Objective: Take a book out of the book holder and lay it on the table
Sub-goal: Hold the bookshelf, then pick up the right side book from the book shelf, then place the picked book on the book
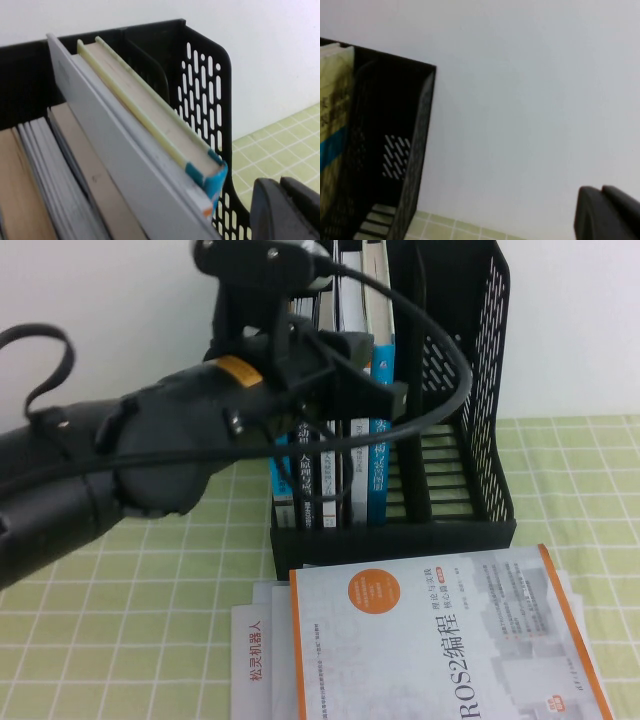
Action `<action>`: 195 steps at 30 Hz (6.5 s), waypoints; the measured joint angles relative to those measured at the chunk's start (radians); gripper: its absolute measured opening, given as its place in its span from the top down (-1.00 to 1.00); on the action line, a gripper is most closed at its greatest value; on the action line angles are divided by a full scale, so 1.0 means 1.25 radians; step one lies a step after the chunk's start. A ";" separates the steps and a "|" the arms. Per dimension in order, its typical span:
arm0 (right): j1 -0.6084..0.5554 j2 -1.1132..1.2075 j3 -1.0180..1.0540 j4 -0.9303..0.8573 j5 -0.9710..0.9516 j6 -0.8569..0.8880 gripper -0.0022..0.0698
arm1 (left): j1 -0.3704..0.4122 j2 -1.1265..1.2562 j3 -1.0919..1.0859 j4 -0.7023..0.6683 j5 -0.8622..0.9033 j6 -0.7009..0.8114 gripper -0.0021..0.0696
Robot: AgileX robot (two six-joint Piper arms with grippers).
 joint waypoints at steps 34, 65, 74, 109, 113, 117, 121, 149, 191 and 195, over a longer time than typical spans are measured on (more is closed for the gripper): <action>0.178 0.584 -0.093 -0.618 -0.632 0.523 0.55 | 0.007 0.174 -0.141 0.000 0.013 0.040 0.95; 0.221 0.770 -0.235 -0.589 -0.615 0.563 0.22 | 0.087 0.156 -0.146 0.011 0.197 0.050 0.95; 0.246 0.831 -0.336 -0.586 -0.611 0.603 0.05 | 0.087 0.156 -0.147 0.011 0.200 0.029 0.95; 0.315 0.961 -0.348 -0.322 -0.698 0.412 0.15 | 0.088 0.156 -0.147 0.013 0.213 0.021 0.95; 0.320 0.960 -0.348 -0.296 -0.696 0.403 0.16 | 0.088 0.156 -0.148 0.021 0.215 0.021 0.95; 0.327 0.935 -0.345 -0.239 -0.658 0.359 0.19 | 0.088 0.156 -0.148 0.032 0.215 0.021 0.95; 0.329 0.905 -0.342 -0.203 -0.592 0.332 0.23 | 0.088 0.156 -0.148 0.036 0.217 0.021 0.95; 0.312 0.921 -0.339 -0.214 -0.569 0.432 0.26 | 0.091 0.153 -0.149 0.037 0.227 0.016 0.95; 0.312 0.314 -0.321 -0.365 -0.452 0.264 0.36 | 0.091 -0.217 -0.149 0.044 0.286 0.058 0.95; 0.312 0.272 -0.321 -0.514 -0.324 0.318 0.36 | 0.091 -0.274 -0.149 0.053 0.284 0.059 0.95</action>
